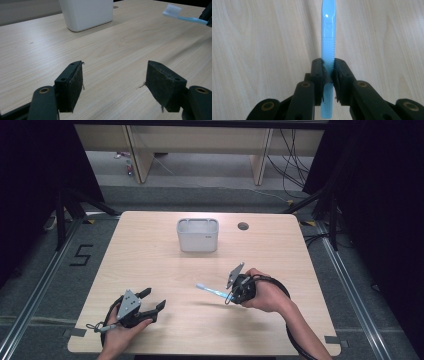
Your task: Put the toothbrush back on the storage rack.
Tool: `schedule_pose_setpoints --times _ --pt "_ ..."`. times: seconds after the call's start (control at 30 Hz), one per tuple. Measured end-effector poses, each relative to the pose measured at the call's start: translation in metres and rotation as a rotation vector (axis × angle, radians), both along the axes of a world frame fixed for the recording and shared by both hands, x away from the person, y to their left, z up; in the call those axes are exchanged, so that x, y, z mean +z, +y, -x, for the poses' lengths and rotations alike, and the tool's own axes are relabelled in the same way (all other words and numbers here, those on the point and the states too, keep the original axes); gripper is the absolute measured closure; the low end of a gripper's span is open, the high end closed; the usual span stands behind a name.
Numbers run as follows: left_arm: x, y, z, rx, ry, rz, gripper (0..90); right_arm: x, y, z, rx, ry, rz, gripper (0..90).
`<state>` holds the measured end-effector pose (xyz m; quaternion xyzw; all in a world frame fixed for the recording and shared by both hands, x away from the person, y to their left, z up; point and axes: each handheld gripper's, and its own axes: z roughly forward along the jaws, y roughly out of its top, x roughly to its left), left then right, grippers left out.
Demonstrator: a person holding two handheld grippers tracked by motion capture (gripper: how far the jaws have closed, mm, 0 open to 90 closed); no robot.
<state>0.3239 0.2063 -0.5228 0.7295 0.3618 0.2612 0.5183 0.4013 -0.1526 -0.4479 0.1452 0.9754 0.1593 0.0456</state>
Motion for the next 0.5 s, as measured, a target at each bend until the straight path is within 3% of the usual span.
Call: schedule_pose_setpoints --times 0.03,0.13,0.5 --pt "0.000 0.000 0.000 0.000 0.001 -0.001 29.6 0.000 -0.001 -0.001 0.014 -0.011 -0.008 79.0" --pt "0.000 0.000 0.000 0.002 0.001 0.000 29.7 0.000 -0.004 0.001 -0.033 -0.041 -0.042 79.0" --pt "0.001 0.001 0.001 0.008 0.006 -0.002 29.7 -0.001 -0.014 0.003 -0.113 -0.101 -0.142 79.0"
